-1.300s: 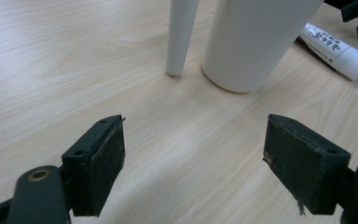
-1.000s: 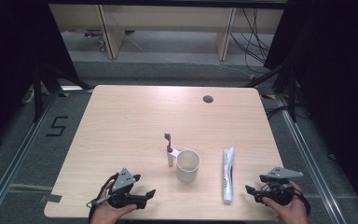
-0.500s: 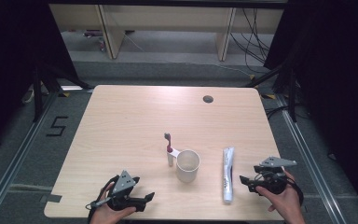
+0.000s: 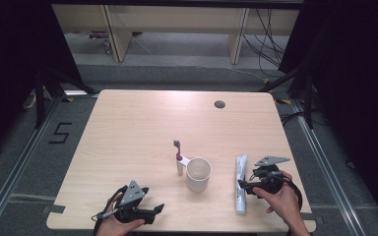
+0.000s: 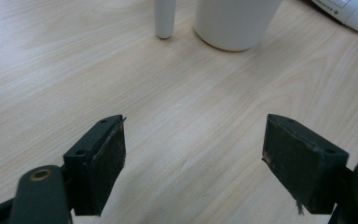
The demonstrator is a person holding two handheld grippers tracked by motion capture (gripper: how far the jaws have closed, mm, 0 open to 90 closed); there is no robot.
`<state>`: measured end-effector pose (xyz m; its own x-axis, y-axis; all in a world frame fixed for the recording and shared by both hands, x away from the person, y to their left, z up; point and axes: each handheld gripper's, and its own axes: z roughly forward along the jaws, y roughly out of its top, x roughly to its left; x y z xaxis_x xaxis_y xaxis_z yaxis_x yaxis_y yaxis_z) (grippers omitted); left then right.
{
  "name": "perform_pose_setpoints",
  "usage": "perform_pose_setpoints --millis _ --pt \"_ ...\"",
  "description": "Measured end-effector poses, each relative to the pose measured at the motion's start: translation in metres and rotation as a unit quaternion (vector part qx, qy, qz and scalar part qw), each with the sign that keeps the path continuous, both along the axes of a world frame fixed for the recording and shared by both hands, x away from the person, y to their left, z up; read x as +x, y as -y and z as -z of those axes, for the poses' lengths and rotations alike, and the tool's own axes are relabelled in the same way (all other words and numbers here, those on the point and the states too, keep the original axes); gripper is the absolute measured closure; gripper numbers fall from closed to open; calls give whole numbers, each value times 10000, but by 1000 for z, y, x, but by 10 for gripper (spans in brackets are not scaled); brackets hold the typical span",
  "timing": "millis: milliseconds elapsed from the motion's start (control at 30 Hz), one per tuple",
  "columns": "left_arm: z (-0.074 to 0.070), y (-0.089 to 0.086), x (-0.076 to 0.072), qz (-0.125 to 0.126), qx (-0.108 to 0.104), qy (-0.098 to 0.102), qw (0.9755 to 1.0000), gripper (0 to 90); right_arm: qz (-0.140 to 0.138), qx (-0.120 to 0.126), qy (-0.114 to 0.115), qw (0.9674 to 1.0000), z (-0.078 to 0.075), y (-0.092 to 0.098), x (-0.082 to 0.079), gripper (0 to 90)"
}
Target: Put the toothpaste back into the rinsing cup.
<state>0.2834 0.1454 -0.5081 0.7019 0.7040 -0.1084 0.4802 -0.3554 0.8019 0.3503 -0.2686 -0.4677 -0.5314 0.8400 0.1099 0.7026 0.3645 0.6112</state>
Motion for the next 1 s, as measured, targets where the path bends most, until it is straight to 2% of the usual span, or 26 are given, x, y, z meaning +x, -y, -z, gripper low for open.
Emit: perform_pose_setpoints --millis 67,100,133,167,200,267,300,333,367,400,433,500,567,600,633,733,767,833,867,900,967,1000 --pt "0 0 0 -9 7 -3 10000 211 -43 -115 -21 9999 1 -3 5 272" --pt "0 1 -1 -33 -21 4 10000 211 47 -100 -155 9998 1 -7 6 271" --pt "0 0 0 10 78 28 10000 211 -2 -153 -136 9998 3 -8 9 270" --pt "0 1 0 8 -6 30 10000 212 122 -77 -132 9998 6 -12 10 269" --pt "0 1 0 -11 -65 13 10000 213 -9 -268 -157 9995 5 -11 13 268" --pt "0 1 -1 19 -29 -4 10000 213 -7 -326 -172 9993 6 -15 16 268" --pt "1 2 -1 -15 -99 -9 9999 214 93 -227 -179 9995 9 -19 17 269" --pt "1 2 -2 3 -97 -20 10000 214 -52 -311 -151 9994 9 -18 19 269" --pt "1 2 -2 -1 -96 -26 10000 214 0 -358 -278 9990 7 -20 19 269" --pt "1 3 -1 -2 -99 -28 9999 214 -66 -362 -116 9993 9 -20 22 270" --pt "0 2 -1 29 -24 -13 10000 215 -105 -420 -225 9988 10 -20 23 274" --pt "0 2 -2 39 -28 -32 10000 215 -28 -449 -233 9987 13 -23 24 279" --pt "1 3 -2 -11 -114 -20 9999 215 -78 -529 -301 9981 11 -23 25 287" --pt "0 2 -1 12 -56 -28 10000 215 -98 -583 -275 9979 12 -23 25 285" --pt "1 3 -1 -14 -112 -36 9999 216 -75 -613 -323 9976 13 -23 25 290" --pt "0 1 -2 72 -12 -22 10000 217 -58 -668 -348 9971 13 -22 26 301" --pt "1 2 -1 28 -147 -45 9999 217 -66 -658 -358 9972 14 -21 27 301" --pt "1 2 -2 21 -129 -90 9999 222 -103 -610 -370 9974 14 -20 28 357" --pt "1 2 -2 21 -129 -90 9999 222 -103 -610 -370 9974 14 -20 28 357" --pt "1 2 -2 27 -136 -95 9999 222 -46 -574 -465 9973 13 -21 27 381" --pt "1 2 -2 2 -142 -83 9999 223 -186 -675 -430 9966 12 -18 29 452" --pt "1 2 -2 2 -142 -83 9999 223 -186 -675 -430 9966 12 -18 29 452"
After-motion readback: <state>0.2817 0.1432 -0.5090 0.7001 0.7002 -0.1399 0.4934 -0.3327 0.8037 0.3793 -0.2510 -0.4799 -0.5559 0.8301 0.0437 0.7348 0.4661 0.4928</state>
